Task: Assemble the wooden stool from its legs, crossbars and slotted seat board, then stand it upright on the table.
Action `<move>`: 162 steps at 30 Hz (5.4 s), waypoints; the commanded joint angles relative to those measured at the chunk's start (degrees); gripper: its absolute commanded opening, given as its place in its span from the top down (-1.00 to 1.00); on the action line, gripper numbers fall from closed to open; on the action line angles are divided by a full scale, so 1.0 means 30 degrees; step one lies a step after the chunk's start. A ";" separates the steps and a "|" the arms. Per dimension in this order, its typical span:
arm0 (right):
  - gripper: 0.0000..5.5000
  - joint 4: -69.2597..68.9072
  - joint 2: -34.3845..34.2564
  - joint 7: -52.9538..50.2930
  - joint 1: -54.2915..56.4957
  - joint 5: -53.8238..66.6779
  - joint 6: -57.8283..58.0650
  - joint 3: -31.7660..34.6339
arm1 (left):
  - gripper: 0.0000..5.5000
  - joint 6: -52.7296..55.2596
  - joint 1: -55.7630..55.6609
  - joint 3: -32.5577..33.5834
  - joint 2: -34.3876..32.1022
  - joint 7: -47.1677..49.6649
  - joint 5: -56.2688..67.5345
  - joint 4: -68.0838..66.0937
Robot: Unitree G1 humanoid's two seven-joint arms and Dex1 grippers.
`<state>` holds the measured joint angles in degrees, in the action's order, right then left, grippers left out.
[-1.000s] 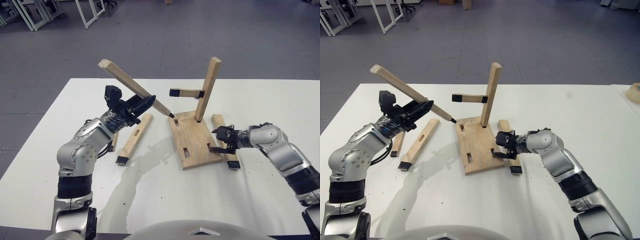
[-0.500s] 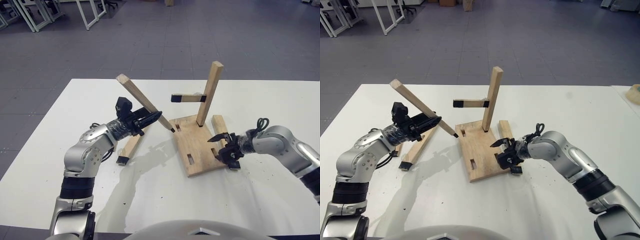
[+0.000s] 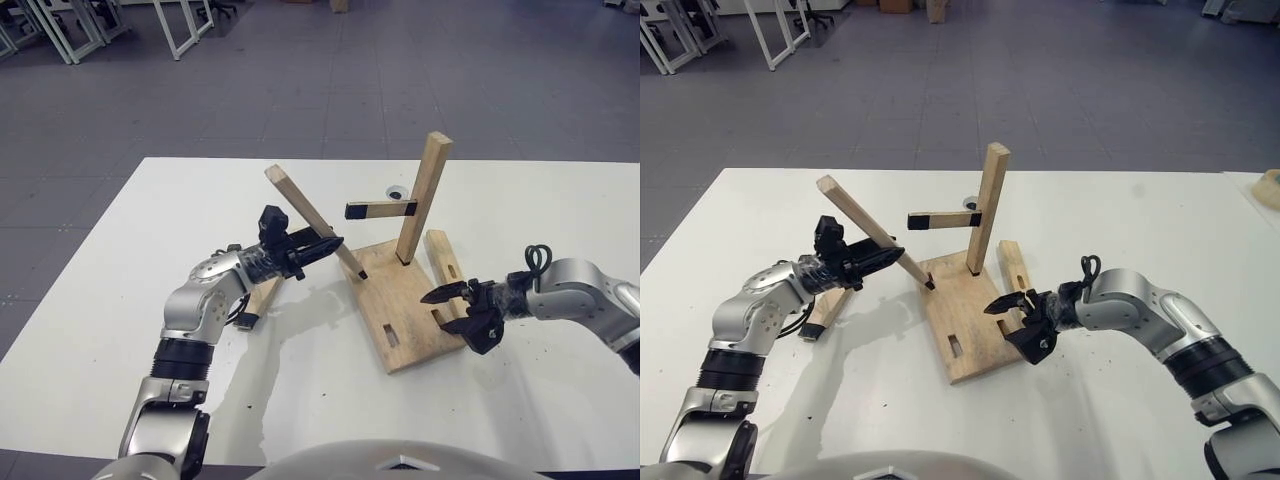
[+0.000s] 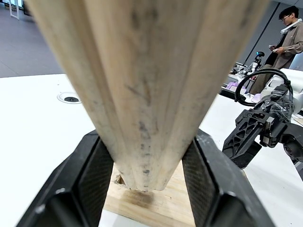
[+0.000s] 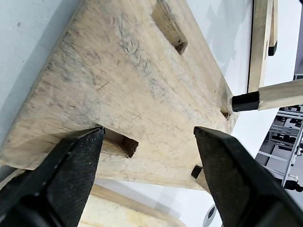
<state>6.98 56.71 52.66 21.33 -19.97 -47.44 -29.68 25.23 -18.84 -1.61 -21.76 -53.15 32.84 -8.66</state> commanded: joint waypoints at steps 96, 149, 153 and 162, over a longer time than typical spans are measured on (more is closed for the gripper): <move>0.04 0.0565 -1.1316 -0.6789 0.6564 -0.0560 1.6454 0.2903 | 0.26 0.2381 -0.6513 -0.7662 -0.0710 -0.0265 -0.8554 -0.7387; 0.04 0.0863 -0.6350 -0.8230 -0.5298 -0.1142 1.0880 0.6128 | -0.05 0.5586 0.0128 0.0901 -0.1051 0.7358 -0.5059 0.7120; 0.04 -0.0222 -0.5783 -0.7529 -0.5257 -0.1464 0.9837 0.5340 | -0.05 0.4227 -0.2234 0.3148 -0.2099 0.7889 -0.5112 0.5181; 0.04 -0.3110 -0.6519 -0.5909 -0.4821 0.0485 1.0587 0.5326 | -0.05 0.1691 -0.8054 0.3141 -0.0473 0.9159 -0.5335 0.1334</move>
<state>-0.63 37.17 33.37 5.97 -19.96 -15.98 -13.40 32.48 -38.61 8.49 -24.64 -26.88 17.57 -1.55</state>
